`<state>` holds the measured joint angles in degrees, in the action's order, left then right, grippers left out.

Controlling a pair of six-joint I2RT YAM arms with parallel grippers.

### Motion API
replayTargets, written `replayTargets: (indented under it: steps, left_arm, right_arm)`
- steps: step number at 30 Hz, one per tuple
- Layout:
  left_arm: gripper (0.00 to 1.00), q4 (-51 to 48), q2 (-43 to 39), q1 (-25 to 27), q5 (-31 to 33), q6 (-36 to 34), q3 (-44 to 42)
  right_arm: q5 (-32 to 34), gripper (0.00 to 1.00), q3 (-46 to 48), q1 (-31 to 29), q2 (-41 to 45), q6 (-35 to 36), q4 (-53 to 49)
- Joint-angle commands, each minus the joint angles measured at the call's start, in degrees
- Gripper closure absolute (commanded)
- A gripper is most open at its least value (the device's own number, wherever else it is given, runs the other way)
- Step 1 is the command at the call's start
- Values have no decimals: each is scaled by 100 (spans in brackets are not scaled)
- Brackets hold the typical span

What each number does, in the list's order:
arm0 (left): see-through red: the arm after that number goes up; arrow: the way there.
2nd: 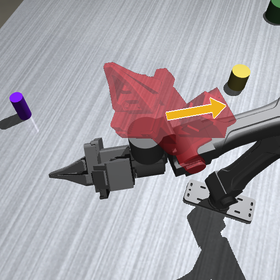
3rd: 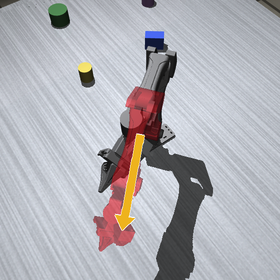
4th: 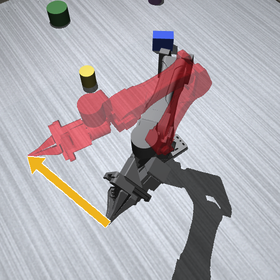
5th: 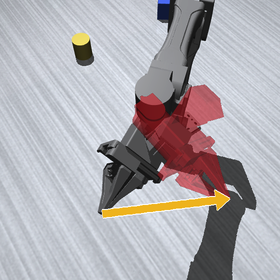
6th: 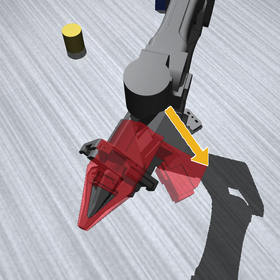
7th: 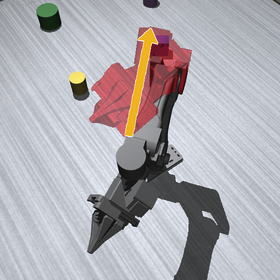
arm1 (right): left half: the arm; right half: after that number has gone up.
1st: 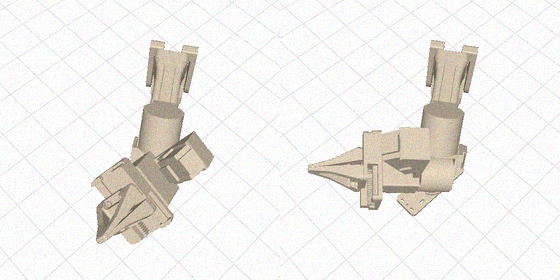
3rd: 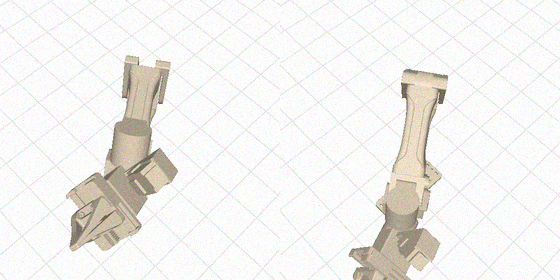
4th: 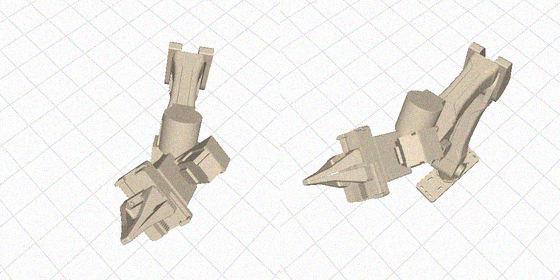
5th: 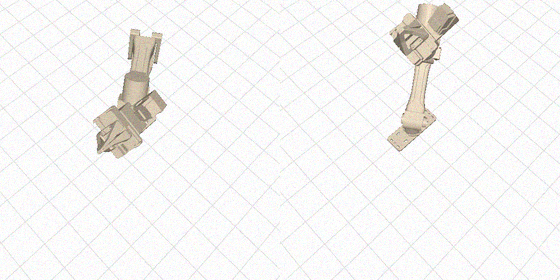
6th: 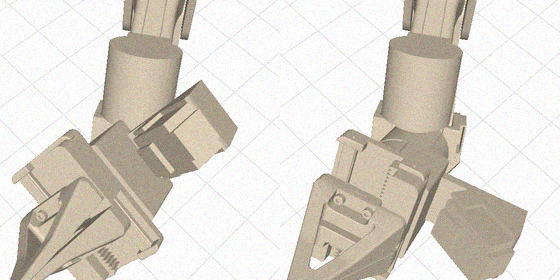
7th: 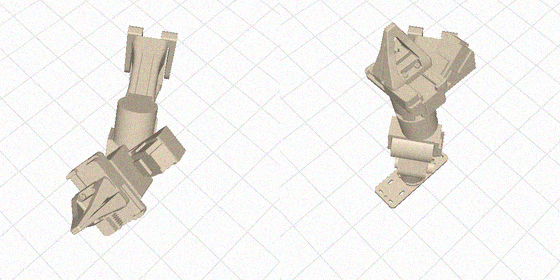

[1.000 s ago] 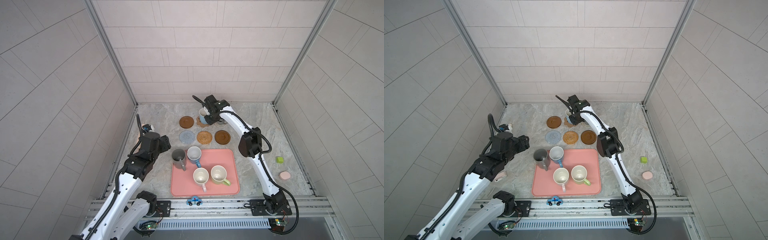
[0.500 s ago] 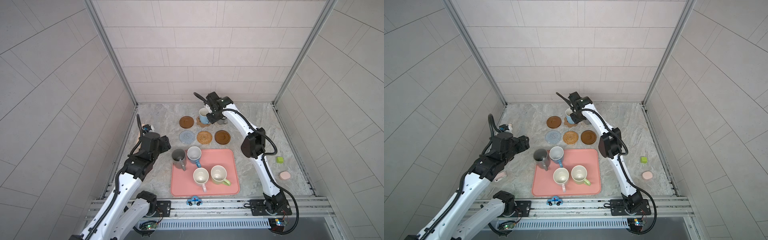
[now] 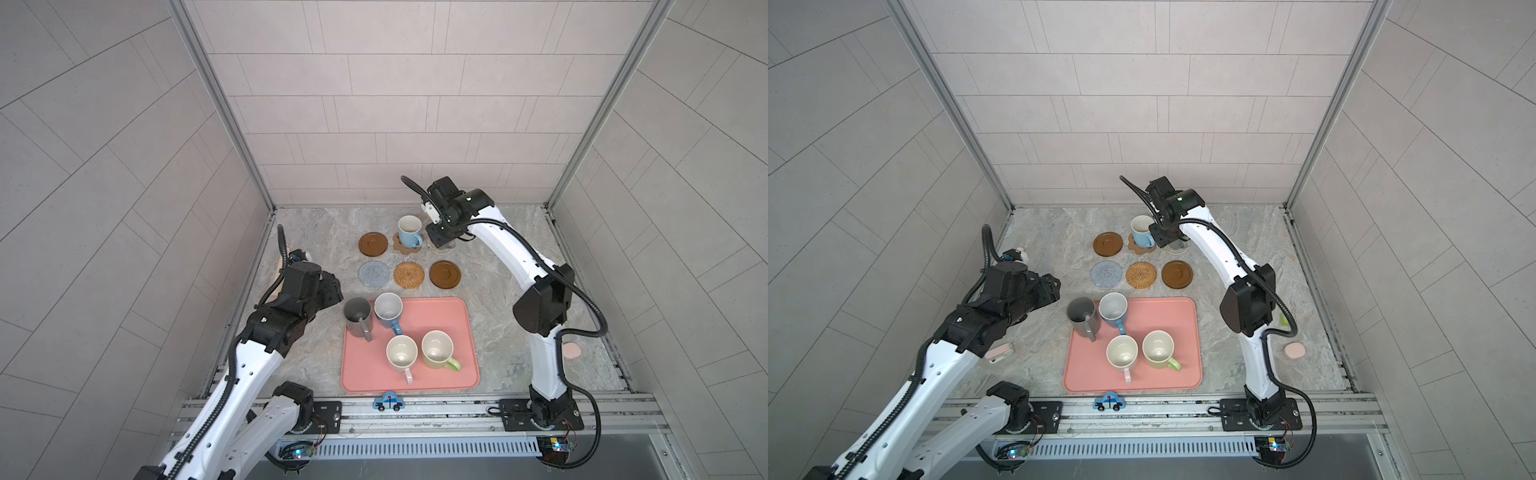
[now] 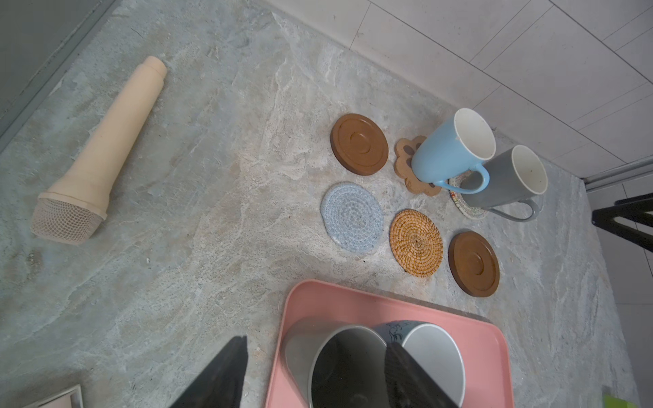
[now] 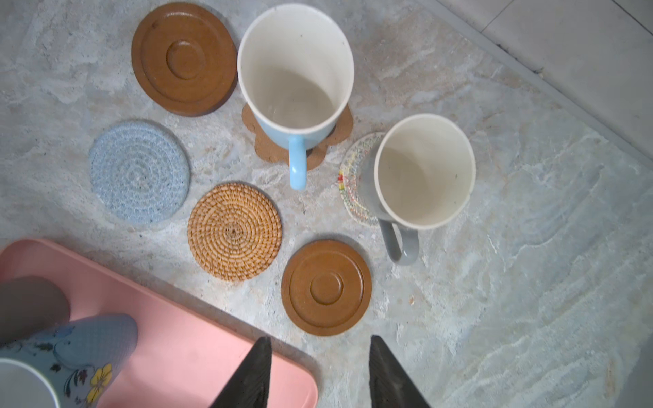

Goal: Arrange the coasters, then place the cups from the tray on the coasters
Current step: 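Draw the right gripper back while the left gripper reaches over the pink tray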

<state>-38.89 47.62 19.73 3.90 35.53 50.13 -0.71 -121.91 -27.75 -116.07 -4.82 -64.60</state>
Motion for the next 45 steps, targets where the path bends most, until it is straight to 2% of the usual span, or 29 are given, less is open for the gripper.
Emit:
replayTargets:
  steps: [1,5,7,13,20,31,45]
  left_arm:
    - [33,-346,77,420,-89,309,307]
    - [33,-705,476,1441,153,569,606]
    - [33,-1065,721,1759,170,928,835]
    - [33,-1453,1219,2379,-15,2004,1023]
    - [33,-1492,1849,3061,212,2582,1253]
    - [34,-801,2598,3213,-226,2819,1182]
    - [34,-460,3289,3222,-575,2872,1181]
  right_arm:
    - [288,52,718,-25,732,-374,290]
    - [295,52,1812,-26,1497,-678,706]
    - [353,52,2109,-22,1797,-751,736]
    - [728,52,2804,-14,2581,-933,826]
    - [790,51,3604,58,3366,-1012,1010]
    - [845,50,4575,195,4368,-1041,1169]
    - [821,49,4790,336,4508,-1028,1182]
